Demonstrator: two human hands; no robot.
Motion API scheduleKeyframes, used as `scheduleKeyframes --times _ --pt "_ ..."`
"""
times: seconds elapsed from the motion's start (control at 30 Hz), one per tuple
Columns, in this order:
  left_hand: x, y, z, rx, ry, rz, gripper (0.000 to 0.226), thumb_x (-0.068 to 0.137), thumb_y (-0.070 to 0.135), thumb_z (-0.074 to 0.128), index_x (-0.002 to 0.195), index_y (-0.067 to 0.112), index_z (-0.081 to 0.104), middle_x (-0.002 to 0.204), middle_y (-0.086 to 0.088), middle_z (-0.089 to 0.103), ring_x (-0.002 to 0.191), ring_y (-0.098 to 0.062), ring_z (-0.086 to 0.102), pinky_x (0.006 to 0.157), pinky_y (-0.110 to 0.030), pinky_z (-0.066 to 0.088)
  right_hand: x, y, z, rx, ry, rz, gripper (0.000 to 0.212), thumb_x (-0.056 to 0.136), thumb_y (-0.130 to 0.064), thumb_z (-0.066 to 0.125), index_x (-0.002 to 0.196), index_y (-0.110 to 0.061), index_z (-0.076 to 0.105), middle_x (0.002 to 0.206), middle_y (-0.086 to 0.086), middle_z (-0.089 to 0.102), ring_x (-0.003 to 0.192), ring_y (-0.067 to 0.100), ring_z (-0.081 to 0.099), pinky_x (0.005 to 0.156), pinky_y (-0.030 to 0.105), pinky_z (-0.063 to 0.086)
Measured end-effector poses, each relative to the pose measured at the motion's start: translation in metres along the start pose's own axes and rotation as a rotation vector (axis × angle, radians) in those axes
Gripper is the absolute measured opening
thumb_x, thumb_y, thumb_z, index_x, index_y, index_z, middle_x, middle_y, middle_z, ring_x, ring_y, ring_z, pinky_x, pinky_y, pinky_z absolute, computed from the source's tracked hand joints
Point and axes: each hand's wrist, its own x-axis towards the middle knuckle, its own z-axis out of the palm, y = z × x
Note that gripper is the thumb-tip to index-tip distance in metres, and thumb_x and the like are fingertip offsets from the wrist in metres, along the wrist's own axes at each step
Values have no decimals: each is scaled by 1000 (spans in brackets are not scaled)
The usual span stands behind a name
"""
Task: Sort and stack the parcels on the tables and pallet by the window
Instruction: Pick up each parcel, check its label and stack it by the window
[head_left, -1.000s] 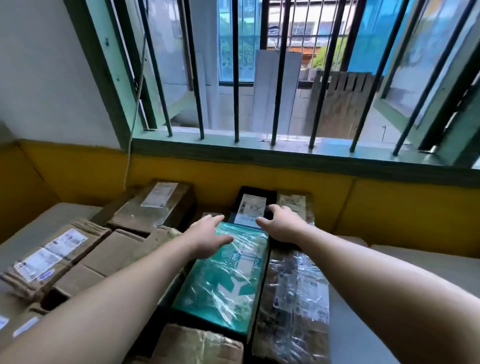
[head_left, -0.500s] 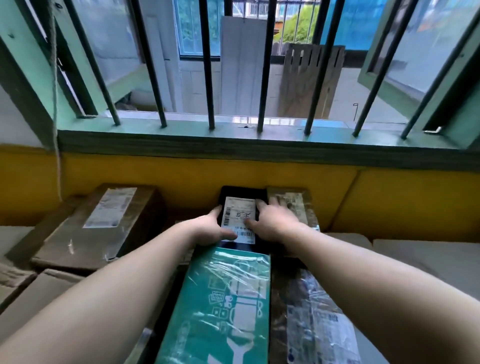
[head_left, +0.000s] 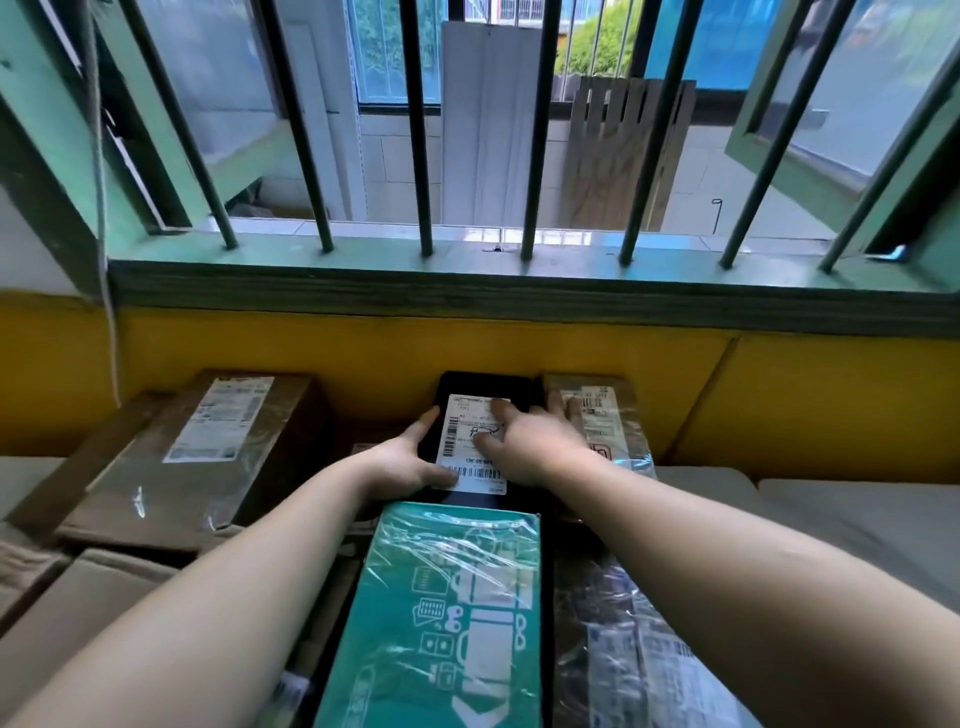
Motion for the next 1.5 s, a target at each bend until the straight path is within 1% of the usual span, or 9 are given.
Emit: scheduleKeyframes --times 0.17,0.43,0.6,0.77,0.93,1.1,1.23,1.4,1.5 --pt "-3 7 5 -83 17 41 96 83 -1 68 153 32 11 104 -3 65 87 -16 66 68 -23 53 1 -4 -1 156 95 20 70 93 -62 44 154 -33 24 158 16 27 151 32 -5 120 47 0" --pt "-28 24 1 -168 120 168 96 83 0 69 152 35 12 121 -4 58 103 -17 64 91 -35 52 -11 -11 -18 555 252 -90 67 93 -45 60 151 -35 28 161 4 13 134 30 43 109 42 41" --pt "-64 54 6 -123 194 293 95 85 2 68 150 41 10 137 0 47 118 -18 56 94 -29 50 -33 -11 -39 723 402 -162 69 94 -42 61 152 -35 25 162 -5 7 133 23 44 101 43 51" --pt "-109 81 10 -107 298 504 93 82 8 72 145 49 18 149 5 32 128 -18 46 103 -42 46 -77 -11 -74 854 524 -274 68 93 -41 61 150 -42 24 157 -11 9 134 25 42 97 45 53" --pt "-166 95 28 -27 355 674 85 75 32 72 136 63 21 152 14 22 137 -21 35 106 -49 42 -147 -10 -102 836 599 -274 69 95 -44 57 152 -44 18 154 -10 13 126 24 48 91 44 57" --pt "-219 97 60 0 284 715 85 68 46 67 131 71 15 148 25 20 139 -22 32 105 -51 42 -234 -1 -109 742 601 -160 72 95 -50 53 155 -43 12 157 0 14 125 27 48 97 44 53" --pt "-256 110 107 -35 111 694 85 66 43 72 122 79 20 150 16 23 137 -26 37 103 -51 44 -312 28 -111 637 609 -5 73 97 -49 49 157 -35 9 157 8 14 131 29 42 104 35 42" --pt "-306 150 197 76 -86 630 92 75 40 74 146 50 16 149 2 35 125 -20 50 101 -43 48 -403 98 -110 624 593 248 74 98 -50 48 158 -31 9 157 12 18 138 31 35 109 36 35" --pt "-342 178 259 162 -236 595 79 90 28 65 151 37 16 129 2 50 107 -16 61 92 -31 53 -458 155 -106 631 562 407 75 96 -52 49 157 -29 12 160 12 21 141 32 34 115 42 33"
